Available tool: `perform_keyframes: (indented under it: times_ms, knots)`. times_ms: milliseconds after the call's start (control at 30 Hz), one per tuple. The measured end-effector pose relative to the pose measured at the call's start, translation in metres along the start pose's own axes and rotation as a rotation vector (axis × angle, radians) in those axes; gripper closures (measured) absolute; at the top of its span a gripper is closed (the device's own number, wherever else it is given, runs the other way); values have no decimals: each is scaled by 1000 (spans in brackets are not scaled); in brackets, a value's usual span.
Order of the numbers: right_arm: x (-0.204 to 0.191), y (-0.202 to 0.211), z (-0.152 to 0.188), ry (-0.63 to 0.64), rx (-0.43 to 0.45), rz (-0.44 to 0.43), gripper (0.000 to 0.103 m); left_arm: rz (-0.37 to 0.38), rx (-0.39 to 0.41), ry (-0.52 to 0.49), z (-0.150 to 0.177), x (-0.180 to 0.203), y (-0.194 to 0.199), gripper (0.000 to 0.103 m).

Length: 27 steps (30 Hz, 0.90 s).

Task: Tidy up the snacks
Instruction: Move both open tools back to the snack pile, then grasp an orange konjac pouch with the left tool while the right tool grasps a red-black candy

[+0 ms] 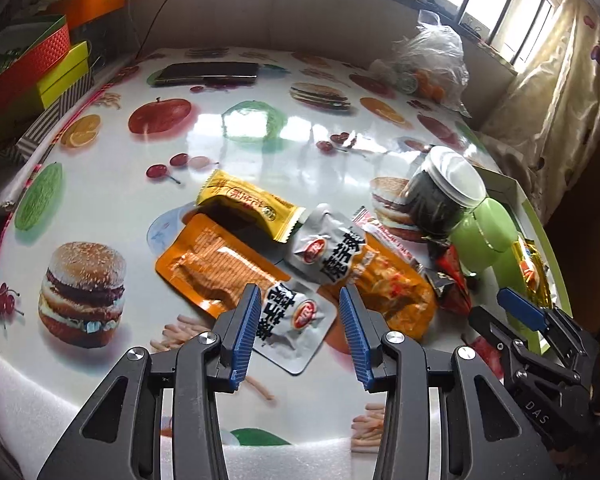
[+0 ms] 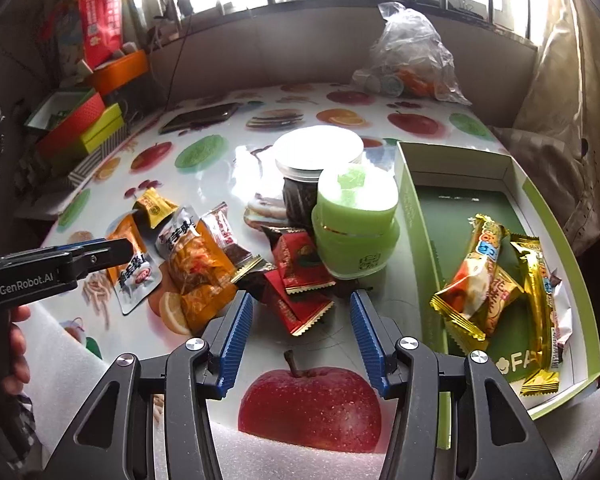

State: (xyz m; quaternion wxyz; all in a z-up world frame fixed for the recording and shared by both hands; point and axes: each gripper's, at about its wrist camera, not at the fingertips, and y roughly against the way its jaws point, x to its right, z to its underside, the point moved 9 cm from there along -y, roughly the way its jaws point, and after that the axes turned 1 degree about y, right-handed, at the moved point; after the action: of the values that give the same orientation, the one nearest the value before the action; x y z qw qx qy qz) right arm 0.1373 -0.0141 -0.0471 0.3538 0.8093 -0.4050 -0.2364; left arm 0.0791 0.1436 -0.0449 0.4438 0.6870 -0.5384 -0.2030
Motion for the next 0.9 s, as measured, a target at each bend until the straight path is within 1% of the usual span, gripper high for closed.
perform_keyframes:
  times_ms: [100, 200, 267, 533, 633, 733, 833, 900]
  knots:
    - [-4, -13, 3, 11, -32, -3, 53, -6, -13, 18, 4, -10, -5, 61]
    - [-9, -24, 7, 5, -67, -29, 53, -19, -27, 36, 6, -20, -10, 61]
    - [-15, -26, 8, 11, -67, -45, 53, -22, -30, 45, 7, -25, -11, 61]
    - [-53, -25, 13, 59, -93, -193, 53, -37, -38, 76, 5, -43, -15, 61]
    - [-55, -22, 12, 101, -86, -178, 53, -45, -42, 80, 5, -49, -16, 61]
    - [-49, -22, 7, 133, -71, -119, 53, -59, -49, 92, 6, -54, -18, 61]
    - [-55, -17, 2, 224, -48, -103, 53, -35, -51, 110, 4, -54, -16, 61]
    - [-58, -16, -3, 263, -28, -96, 53, -27, -43, 118, 0, -53, -15, 61]
